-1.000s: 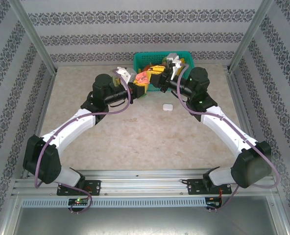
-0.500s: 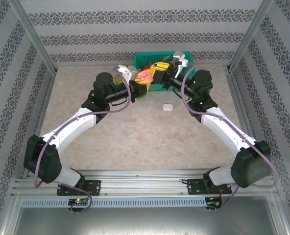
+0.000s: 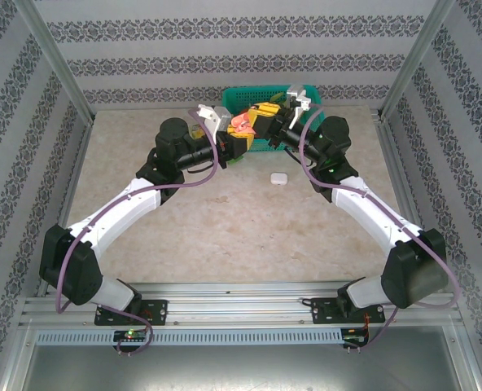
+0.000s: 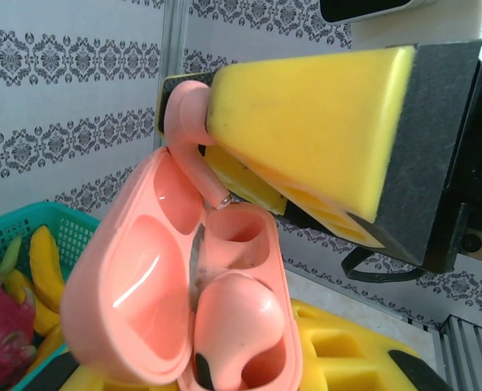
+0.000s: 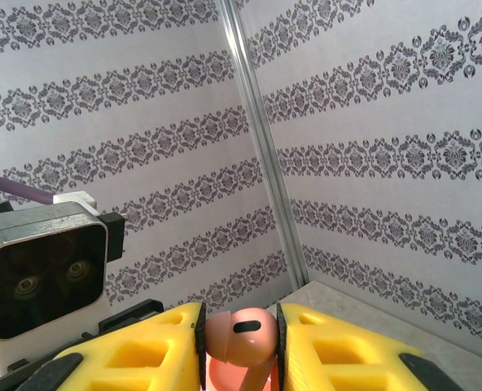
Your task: Insert the wireless bluetooth earbuds into the charging case
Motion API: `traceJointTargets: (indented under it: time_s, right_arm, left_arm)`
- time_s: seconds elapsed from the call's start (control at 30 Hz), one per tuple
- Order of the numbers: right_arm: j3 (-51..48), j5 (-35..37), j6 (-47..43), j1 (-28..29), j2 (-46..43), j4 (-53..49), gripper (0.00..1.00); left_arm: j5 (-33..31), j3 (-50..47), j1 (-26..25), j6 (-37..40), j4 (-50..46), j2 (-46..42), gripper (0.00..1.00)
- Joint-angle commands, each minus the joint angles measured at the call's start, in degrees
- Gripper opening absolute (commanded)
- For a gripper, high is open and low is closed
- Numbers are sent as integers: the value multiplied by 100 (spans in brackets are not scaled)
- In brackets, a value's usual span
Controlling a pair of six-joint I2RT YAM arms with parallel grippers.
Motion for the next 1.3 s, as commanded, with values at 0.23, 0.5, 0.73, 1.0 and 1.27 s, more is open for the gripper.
traceJointTargets:
  time_s: [0.23,0.5,0.73,1.0,1.27]
  right_arm:
    - [-140,22,65,-84,-12,322,29]
    - [-280,43,87,-114,-75,322,29]
    - [-325,6,122,-114,-79,323,29]
    - [-369,-150,5,-100,-94,153,29]
    - [-312,-101,-373,25,-110,-282,28]
  left_arm:
    - [72,238,-137,-140,315,-36,0]
    - [38,326,-137,-323,421,4,0]
    - [-52,343,-139,-326,403,10,0]
    - [-102,365,-135,-327,429,30,0]
    - [-80,398,-137,-395,491,107,0]
